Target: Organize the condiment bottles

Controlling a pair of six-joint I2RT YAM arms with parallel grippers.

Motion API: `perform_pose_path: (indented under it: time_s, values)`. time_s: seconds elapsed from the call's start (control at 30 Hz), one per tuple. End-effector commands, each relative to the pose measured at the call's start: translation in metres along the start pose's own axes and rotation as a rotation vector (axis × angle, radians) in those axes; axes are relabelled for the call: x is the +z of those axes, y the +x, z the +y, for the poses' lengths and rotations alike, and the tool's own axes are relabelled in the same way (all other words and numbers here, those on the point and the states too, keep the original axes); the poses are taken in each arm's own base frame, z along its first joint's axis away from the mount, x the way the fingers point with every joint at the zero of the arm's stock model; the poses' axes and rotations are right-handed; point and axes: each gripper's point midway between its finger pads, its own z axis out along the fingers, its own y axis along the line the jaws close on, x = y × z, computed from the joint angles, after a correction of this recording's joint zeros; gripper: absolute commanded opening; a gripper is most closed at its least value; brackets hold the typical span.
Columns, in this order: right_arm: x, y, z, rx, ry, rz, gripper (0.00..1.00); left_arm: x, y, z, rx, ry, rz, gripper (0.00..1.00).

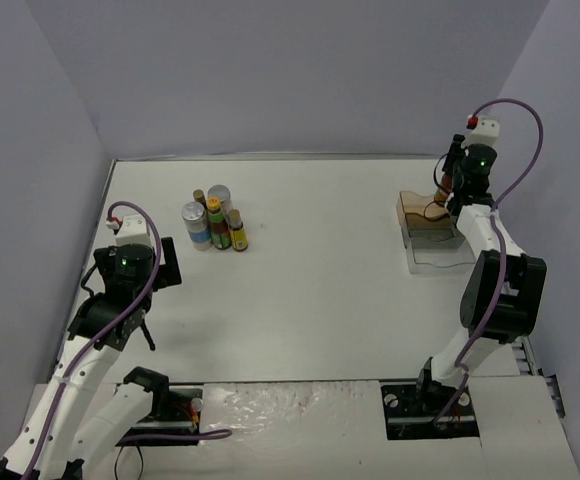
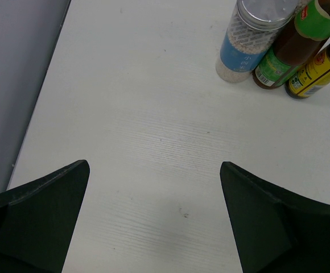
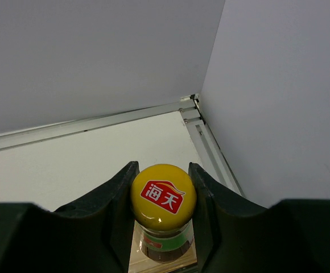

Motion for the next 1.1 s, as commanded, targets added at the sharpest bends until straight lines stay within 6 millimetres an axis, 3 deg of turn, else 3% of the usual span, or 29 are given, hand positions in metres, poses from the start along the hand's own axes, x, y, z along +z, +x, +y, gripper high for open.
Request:
perform_pose_path:
  time_s: [0.0, 0.57, 1.07]
  values:
    - [0.002, -0.099, -0.010, 0.043, 0.026, -0.309, 0.00, -0.001, -0.018, 0.002, -0.027, -0.013, -0.056, 0.97]
    - [0.017, -0.078, -0.022, 0.069, 0.045, -0.297, 0.00, 0.000, -0.017, 0.000, -0.026, -0.007, -0.053, 0.97]
    - [0.022, -0.031, -0.019, 0.069, 0.031, -0.230, 0.04, 0.000, -0.018, -0.007, -0.023, 0.035, -0.060, 0.97]
